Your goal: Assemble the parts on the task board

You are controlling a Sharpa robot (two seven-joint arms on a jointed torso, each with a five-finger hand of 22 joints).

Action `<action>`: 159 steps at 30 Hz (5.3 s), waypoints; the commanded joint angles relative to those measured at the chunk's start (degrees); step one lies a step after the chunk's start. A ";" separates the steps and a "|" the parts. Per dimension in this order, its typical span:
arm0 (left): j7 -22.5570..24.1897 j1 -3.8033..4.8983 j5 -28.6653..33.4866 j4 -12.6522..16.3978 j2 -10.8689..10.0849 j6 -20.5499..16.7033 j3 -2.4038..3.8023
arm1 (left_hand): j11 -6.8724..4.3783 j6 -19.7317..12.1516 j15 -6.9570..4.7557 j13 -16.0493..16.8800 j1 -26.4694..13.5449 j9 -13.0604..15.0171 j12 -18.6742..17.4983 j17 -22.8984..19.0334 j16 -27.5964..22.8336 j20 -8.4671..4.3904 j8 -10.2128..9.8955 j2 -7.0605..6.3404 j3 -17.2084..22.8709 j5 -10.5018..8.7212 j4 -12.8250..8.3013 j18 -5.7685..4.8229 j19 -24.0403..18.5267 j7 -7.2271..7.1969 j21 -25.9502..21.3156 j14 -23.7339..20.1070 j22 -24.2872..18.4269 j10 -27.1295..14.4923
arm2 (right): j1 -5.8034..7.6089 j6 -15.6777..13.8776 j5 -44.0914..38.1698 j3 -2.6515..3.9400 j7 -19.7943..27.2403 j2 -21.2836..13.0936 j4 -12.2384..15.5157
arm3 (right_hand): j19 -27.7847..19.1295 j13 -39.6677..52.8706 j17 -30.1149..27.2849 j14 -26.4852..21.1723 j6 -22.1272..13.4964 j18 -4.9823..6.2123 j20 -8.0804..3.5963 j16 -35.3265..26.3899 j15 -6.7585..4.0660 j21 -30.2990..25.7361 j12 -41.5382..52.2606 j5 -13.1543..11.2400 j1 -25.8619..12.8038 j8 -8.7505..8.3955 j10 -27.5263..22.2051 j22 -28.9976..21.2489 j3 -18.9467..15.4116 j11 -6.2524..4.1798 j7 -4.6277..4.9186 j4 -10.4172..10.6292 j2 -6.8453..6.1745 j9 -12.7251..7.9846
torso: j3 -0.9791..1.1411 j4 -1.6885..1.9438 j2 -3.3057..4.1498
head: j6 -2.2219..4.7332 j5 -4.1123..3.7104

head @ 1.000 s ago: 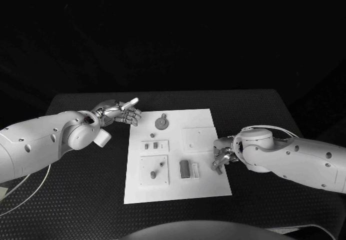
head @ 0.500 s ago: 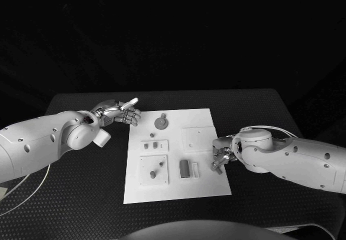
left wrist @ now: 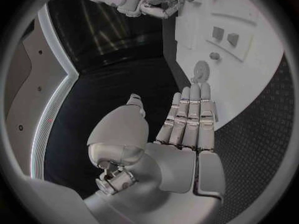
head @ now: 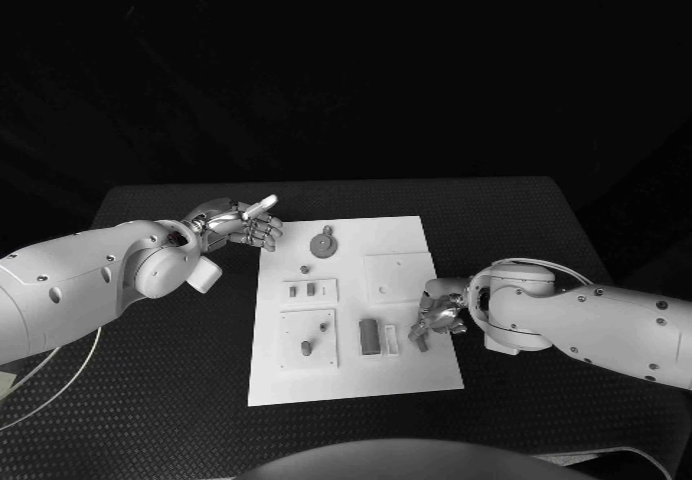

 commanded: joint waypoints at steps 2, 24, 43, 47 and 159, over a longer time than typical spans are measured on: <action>0.12 0.04 -0.23 0.13 0.05 1.04 0.03 | -0.14 -0.50 0.00 0.10 0.45 -0.07 0.14 0.10 -0.28 0.18 0.18 0.32 -0.35 -0.24 -0.13 0.67 -0.25 0.57 -0.01 0.57 -0.04 0.10 | -0.12 -3.55 8.90 -0.10 1.69 -0.14 0.49 | 0.27 -0.05 0.07 0.05 -0.82 0.83 0.19 0.30 -0.16 0.34 0.35 0.20 -0.91 0.35 0.40 0.84 -0.26 -0.08 1.30 0.03 -0.09 0.04 | -0.02 0.02 -0.02 | -0.03 0.02; 0.18 0.04 -0.45 0.12 0.17 1.54 0.03 | -0.12 -0.53 0.02 0.11 0.65 -0.09 0.11 0.18 -0.37 0.21 0.18 0.28 -0.59 -0.24 -0.13 0.64 -0.29 0.59 -0.02 0.56 -0.04 0.07 | 0.00 -4.11 15.99 0.00 3.61 0.88 0.45 | 0.38 -0.11 0.06 0.04 -0.31 0.83 0.10 0.32 -0.35 0.24 0.34 0.20 -1.94 0.43 0.37 0.76 -0.29 -0.27 1.12 0.26 -0.41 -0.09 | -0.02 0.01 -0.02 | -0.06 -0.12; 0.15 0.04 -0.45 0.11 0.14 1.57 0.02 | -0.11 -0.54 0.03 0.13 0.70 -0.11 0.10 0.25 -0.44 0.21 0.20 0.32 -0.77 -0.24 -0.11 0.63 -0.29 0.60 -0.01 0.58 -0.04 0.07 | -0.01 -3.72 15.12 -0.17 3.21 2.23 -1.33 | 0.39 -0.14 0.04 0.02 -0.30 0.83 0.06 0.29 -0.37 0.18 0.32 0.20 -2.36 0.35 0.33 0.73 -0.25 -0.28 1.11 0.39 -0.83 -0.18 | -0.02 0.05 -0.02 | -0.27 0.15; 0.13 0.04 -0.45 0.16 0.17 1.65 0.02 | -0.11 -0.54 0.03 0.13 0.70 -0.11 0.10 0.26 -0.45 0.21 0.20 0.33 -0.80 -0.24 -0.11 0.63 -0.29 0.60 -0.01 0.58 -0.04 0.07 | -0.01 -3.53 15.12 -0.32 3.13 2.53 -1.66 | 0.40 -0.15 0.04 0.02 -0.29 0.82 0.05 0.29 -0.38 0.15 0.32 0.20 -2.53 0.33 0.32 0.71 -0.23 -0.29 1.11 0.47 -0.93 -0.21 | -0.03 0.05 -0.01 | -0.34 0.14; 7.44 0.44 12.47 -11.89 8.86 -8.57 0.08 | -3.37 -10.12 2.08 -6.55 14.68 -1.59 -0.39 -5.77 -12.51 4.38 -3.29 -2.88 -3.11 -0.24 -0.18 -4.19 -17.82 -5.29 -0.50 -16.10 -6.71 -17.20 | 3.30 -10.74 52.80 5.92 44.61 20.92 -42.42 | -42.13 -40.47 -25.78 -36.31 -20.64 -7.53 13.38 -53.79 18.82 -39.66 -38.87 0.20 -6.04 -7.37 -21.14 -17.23 2.67 12.02 8.40 4.42 -2.35 -5.36 | -0.39 -0.31 -7.24 | 15.70 2.33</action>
